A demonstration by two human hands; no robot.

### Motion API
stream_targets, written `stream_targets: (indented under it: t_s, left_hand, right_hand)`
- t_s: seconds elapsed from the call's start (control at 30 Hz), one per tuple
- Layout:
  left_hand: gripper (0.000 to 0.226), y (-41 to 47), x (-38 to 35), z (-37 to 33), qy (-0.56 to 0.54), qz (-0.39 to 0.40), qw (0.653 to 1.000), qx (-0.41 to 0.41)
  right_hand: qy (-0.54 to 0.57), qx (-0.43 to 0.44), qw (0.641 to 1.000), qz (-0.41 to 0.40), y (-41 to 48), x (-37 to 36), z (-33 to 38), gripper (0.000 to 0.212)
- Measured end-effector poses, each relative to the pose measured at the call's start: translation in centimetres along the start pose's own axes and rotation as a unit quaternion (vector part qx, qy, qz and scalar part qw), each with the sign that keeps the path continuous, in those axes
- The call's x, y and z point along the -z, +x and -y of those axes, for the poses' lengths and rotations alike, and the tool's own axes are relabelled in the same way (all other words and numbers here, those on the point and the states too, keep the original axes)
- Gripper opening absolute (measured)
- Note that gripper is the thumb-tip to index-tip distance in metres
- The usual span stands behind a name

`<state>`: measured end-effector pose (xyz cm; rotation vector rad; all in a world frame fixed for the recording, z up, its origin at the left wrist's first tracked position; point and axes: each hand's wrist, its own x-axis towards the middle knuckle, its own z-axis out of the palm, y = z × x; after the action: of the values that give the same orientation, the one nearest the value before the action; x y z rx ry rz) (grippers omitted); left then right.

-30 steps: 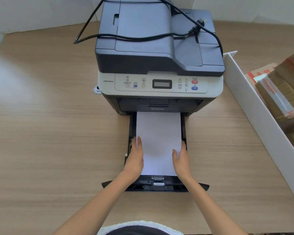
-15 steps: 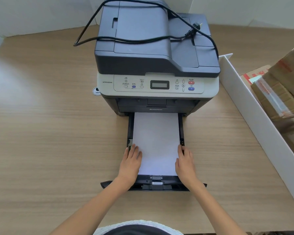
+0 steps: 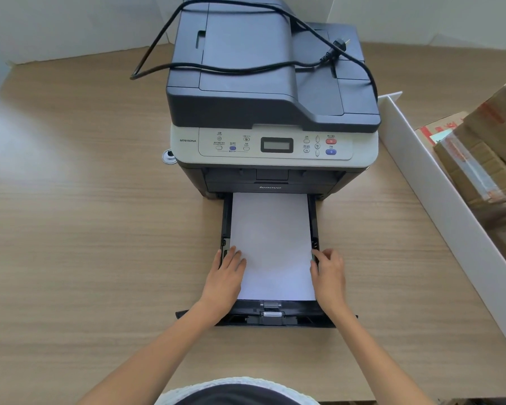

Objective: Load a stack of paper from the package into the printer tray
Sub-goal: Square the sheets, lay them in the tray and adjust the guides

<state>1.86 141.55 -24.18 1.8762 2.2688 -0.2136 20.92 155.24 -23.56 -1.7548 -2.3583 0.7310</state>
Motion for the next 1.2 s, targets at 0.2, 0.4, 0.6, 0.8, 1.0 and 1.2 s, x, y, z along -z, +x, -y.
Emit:
stream_targets:
  t_s: [0.2, 0.4, 0.6, 0.8, 1.0, 1.2]
  left_hand:
    - [0.053, 0.3, -0.3, 0.1, 0.008, 0.003, 1.000, 0.001]
    - [0.055, -0.1, -1.3, 0.3, 0.020, 0.030, 0.999, 0.007]
    - [0.057, -0.1, -2.0, 0.1, 0.029, 0.058, 0.998, 0.003]
    - [0.060, -0.1, -1.9, 0.2, 0.012, 0.055, 0.998, -0.006]
    - [0.057, 0.0, -2.0, 0.1, 0.013, 0.051, 0.999, -0.004]
    - [0.057, 1.3, -1.4, 0.5, 0.034, 0.041, 0.999, 0.007]
  right_hand:
    - [0.023, 0.003, 1.000, 0.016, 1.2, -0.1, 0.4, 0.026]
    - [-0.128, 0.046, 0.989, 0.058, 0.8, 0.0, 0.3, 0.036]
    - [-0.262, 0.051, 0.961, 0.074, -0.5, -0.9, 1.2, 0.051]
    - [-0.356, 0.075, 0.929, 0.059, -2.5, -0.9, 0.7, 0.050]
    - [-0.381, 0.065, 0.919, 0.077, -3.6, -0.9, 0.5, 0.064]
    - [-0.334, 0.081, 0.937, 0.061, -1.4, -0.3, 1.1, 0.053]
